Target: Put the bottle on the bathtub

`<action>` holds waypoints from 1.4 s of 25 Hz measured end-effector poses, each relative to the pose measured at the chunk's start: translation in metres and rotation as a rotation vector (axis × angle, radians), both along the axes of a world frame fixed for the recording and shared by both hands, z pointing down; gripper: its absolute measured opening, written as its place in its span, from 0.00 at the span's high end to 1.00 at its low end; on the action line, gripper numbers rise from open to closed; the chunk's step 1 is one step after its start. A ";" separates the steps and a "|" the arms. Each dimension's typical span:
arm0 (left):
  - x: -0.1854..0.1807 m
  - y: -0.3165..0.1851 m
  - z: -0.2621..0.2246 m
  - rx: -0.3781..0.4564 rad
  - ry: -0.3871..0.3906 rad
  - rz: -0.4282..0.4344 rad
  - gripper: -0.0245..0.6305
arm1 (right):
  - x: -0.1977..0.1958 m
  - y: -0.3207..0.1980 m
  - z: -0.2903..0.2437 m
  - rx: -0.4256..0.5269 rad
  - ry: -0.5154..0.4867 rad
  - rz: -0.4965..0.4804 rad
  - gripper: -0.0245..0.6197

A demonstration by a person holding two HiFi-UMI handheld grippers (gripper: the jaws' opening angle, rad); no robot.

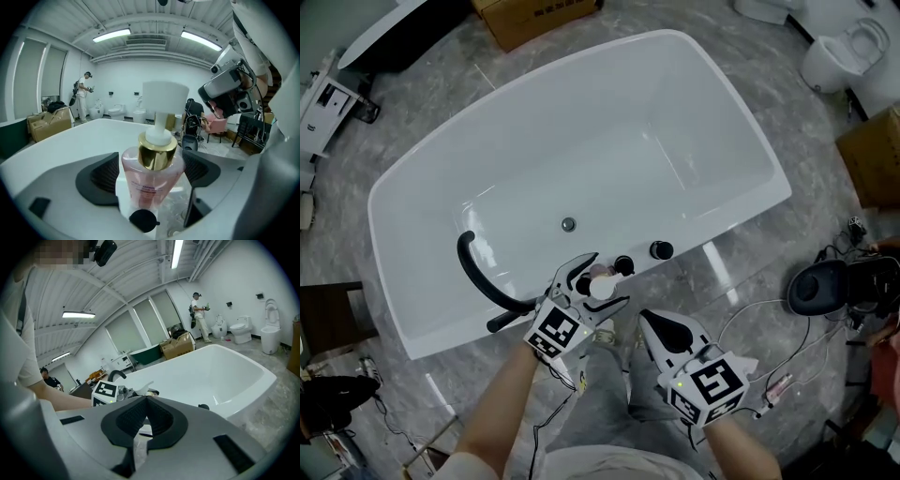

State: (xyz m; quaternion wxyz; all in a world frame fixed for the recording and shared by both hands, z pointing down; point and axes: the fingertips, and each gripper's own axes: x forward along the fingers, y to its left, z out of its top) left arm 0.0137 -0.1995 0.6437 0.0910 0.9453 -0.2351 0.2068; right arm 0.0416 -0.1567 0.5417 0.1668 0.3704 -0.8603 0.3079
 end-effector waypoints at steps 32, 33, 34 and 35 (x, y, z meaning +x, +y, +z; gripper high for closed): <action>-0.073 0.051 -0.282 0.208 -0.006 -0.271 0.67 | 0.032 0.009 -0.275 0.361 0.021 0.132 0.92; -0.076 0.047 -0.296 0.215 0.014 -0.293 0.69 | 0.032 0.010 -0.283 0.375 0.022 0.130 0.92; -0.078 0.044 -0.310 0.222 0.031 -0.311 0.71 | 0.032 0.012 -0.291 0.390 0.025 0.125 0.92; -0.080 0.042 -0.323 0.231 0.045 -0.321 0.72 | 0.032 0.013 -0.299 0.407 0.030 0.119 0.92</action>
